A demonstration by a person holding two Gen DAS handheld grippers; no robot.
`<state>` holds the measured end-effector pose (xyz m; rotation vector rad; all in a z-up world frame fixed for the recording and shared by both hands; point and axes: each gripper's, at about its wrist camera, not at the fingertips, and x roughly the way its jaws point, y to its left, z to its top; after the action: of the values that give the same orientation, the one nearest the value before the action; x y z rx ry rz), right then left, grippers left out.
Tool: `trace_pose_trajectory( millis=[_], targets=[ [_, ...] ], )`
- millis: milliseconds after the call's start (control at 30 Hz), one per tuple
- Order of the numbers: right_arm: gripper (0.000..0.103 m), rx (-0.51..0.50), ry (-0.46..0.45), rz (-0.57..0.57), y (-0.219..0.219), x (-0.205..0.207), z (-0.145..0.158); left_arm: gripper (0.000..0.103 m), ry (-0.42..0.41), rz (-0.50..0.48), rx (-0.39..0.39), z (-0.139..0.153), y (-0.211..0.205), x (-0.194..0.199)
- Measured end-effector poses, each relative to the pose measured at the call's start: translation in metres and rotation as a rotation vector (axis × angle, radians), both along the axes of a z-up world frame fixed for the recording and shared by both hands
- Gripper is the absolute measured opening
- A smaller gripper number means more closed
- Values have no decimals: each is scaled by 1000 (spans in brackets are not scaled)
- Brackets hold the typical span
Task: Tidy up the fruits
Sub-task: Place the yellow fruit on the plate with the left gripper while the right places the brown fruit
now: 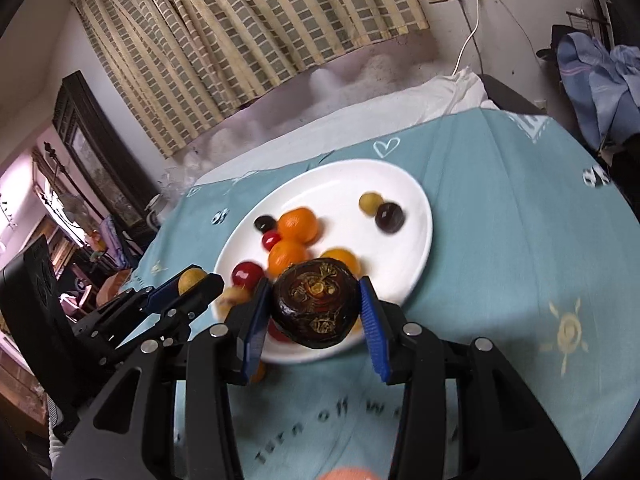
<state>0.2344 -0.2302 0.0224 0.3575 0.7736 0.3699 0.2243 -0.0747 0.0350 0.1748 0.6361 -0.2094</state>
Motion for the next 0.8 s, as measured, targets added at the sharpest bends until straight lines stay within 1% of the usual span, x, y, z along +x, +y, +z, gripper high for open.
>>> trace_pose_trajectory(
  millis=[167, 267, 300, 333, 367, 400, 433, 467, 500, 633, 700, 800],
  targets=[
    [44, -26, 3, -10, 6, 18, -11, 25, 26, -2, -27, -10, -1, 22],
    [45, -23, -2, -30, 7, 26, -16, 25, 37, -5, -25, -18, -3, 29],
    [49, -19, -7, -39, 6, 27, -17, 25, 47, -5, -32, -22, -3, 33],
    [66, -16, -9, -48, 6, 29, -17, 25, 57, -4, -39, -25, -3, 35],
    [71, -12, -12, -56, 5, 30, -15, 25, 67, -2, -43, -28, -3, 38],
    [72, -1, -27, -64, 3, 30, -13, 27, 74, 1, -46, -30, -3, 39],
    [72, 3, -40, -63, 2, 28, -11, 32, 76, 6, -49, -32, -2, 40],
    [72, -3, -57, -62, 0, 26, -8, 45, 77, 11, -53, -33, -1, 39],
    [72, -7, -64, -62, 0, 24, -6, 52, 76, 17, -61, -33, 2, 37],
    [72, 12, -69, -45, -1, 9, 2, 54, 61, 37, -80, -25, 13, 24],
    [72, 9, -73, -37, 2, 0, 5, 59, 46, 54, -82, -20, 20, 13],
    [72, 6, -69, -10, 8, -16, 7, 64, 43, 62, -92, -18, 32, -9]
  ],
)
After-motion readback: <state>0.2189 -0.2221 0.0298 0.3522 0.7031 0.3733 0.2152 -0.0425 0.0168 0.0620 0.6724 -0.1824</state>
